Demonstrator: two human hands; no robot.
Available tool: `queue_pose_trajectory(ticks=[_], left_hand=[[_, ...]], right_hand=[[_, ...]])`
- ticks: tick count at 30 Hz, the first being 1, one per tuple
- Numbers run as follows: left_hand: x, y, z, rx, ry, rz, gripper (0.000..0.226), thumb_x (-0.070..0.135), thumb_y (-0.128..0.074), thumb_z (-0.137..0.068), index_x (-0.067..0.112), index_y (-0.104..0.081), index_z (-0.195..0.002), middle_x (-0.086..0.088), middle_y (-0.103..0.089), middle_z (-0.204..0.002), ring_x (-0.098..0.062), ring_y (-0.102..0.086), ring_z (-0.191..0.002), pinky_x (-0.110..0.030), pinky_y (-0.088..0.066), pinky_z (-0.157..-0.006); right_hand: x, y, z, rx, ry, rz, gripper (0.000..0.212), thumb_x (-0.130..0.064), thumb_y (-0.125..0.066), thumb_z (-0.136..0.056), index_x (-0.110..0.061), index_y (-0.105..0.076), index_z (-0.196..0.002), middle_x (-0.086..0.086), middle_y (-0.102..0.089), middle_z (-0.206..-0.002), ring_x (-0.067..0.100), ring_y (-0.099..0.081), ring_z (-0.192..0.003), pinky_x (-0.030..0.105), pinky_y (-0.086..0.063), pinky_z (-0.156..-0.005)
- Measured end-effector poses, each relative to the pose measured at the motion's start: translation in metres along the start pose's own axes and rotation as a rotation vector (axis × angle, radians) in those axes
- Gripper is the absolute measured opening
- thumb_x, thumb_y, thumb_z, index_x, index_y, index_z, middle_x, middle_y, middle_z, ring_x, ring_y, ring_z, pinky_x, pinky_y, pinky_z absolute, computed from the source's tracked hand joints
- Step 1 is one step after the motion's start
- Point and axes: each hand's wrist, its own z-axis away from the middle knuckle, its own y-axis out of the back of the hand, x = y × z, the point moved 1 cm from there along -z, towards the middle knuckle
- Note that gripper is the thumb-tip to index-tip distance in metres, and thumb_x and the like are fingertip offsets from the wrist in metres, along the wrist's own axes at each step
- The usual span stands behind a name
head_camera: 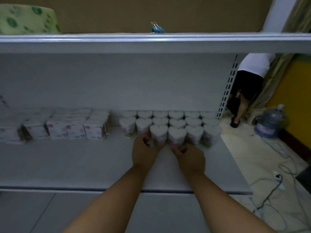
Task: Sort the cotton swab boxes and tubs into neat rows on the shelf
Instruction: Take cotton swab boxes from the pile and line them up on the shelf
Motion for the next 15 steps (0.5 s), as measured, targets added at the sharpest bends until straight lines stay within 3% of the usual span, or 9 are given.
queue_pose_trajectory(ticks=[3, 6, 8, 10, 11, 13, 15], left_hand=[[-0.001, 0.01, 0.005, 0.003, 0.007, -0.032, 0.035, 0.035, -0.077, -0.07, 0.017, -0.054, -0.09, -0.002, -0.061, -0.089, -0.017, -0.058, -0.082, -0.031, -0.048, -0.075], [-0.006, 0.041, 0.013, -0.083, -0.029, -0.194, 0.026, 0.028, -0.07, -0.079, 0.023, -0.045, -0.077, 0.004, -0.051, -0.079, -0.017, -0.051, -0.077, -0.023, -0.032, -0.063], [-0.01, 0.085, 0.009, -0.23, -0.103, -0.356, 0.019, 0.035, -0.064, -0.085, 0.023, -0.052, -0.094, 0.003, -0.055, -0.097, -0.017, -0.053, -0.092, -0.021, -0.034, -0.072], [-0.013, 0.151, -0.001, -0.409, -0.174, -0.608, 0.047, 0.047, -0.056, -0.088, 0.024, -0.046, -0.128, 0.001, -0.048, -0.133, -0.018, -0.046, -0.121, -0.023, -0.036, -0.094], [-0.014, 0.189, -0.006, -0.443, -0.192, -0.725, 0.058, 0.052, -0.053, -0.088, 0.026, -0.038, -0.138, 0.001, -0.037, -0.146, -0.019, -0.037, -0.132, -0.027, -0.031, -0.103], [-0.015, 0.271, -0.015, -0.425, -0.193, -0.934, 0.068, 0.058, -0.047, -0.089, 0.028, -0.025, -0.146, 0.0, -0.019, -0.157, -0.02, -0.022, -0.142, -0.034, -0.02, -0.113], [-0.018, 0.351, -0.019, -0.371, -0.171, -1.135, 0.071, 0.059, -0.041, -0.091, 0.024, -0.02, -0.148, 0.0, -0.013, -0.159, -0.02, -0.014, -0.145, -0.039, -0.009, -0.116]], right_hand=[[0.001, 0.011, 0.02, 0.012, 0.094, -0.061, 0.037, -0.044, -0.055, -0.09, -0.016, -0.052, -0.066, 0.0, -0.057, -0.068, 0.015, -0.053, -0.066, 0.026, -0.031, -0.055], [-0.014, 0.02, 0.042, -0.019, 0.256, 0.282, 0.037, -0.039, -0.044, -0.096, -0.025, -0.045, -0.062, -0.006, -0.05, -0.068, 0.015, -0.051, -0.067, 0.028, -0.029, -0.057], [-0.047, 0.017, 0.053, -0.101, 0.395, 0.471, 0.042, -0.041, -0.038, -0.097, -0.028, -0.031, -0.057, -0.007, -0.045, -0.067, 0.015, -0.05, -0.067, 0.031, -0.029, -0.056], [-0.096, 0.0, 0.062, -0.198, 0.54, 0.547, 0.042, -0.042, -0.036, -0.096, -0.025, -0.037, -0.058, -0.004, -0.048, -0.068, 0.017, -0.051, -0.067, 0.032, -0.025, -0.053], [-0.123, -0.013, 0.066, -0.249, 0.606, 0.585, 0.038, -0.042, -0.037, -0.096, -0.023, -0.047, -0.065, -0.001, -0.054, -0.074, 0.02, -0.055, -0.074, 0.031, -0.026, -0.053], [-0.18, -0.045, 0.075, -0.347, 0.674, 0.666, 0.033, -0.046, -0.039, -0.095, -0.023, -0.061, -0.103, 0.004, -0.062, -0.111, 0.025, -0.057, -0.103, 0.029, -0.038, -0.07], [-0.236, -0.08, 0.089, -0.448, 0.666, 0.688, 0.052, -0.05, -0.044, -0.092, -0.023, -0.044, -0.136, 0.005, -0.045, -0.141, 0.027, -0.044, -0.127, 0.033, -0.039, -0.097]])
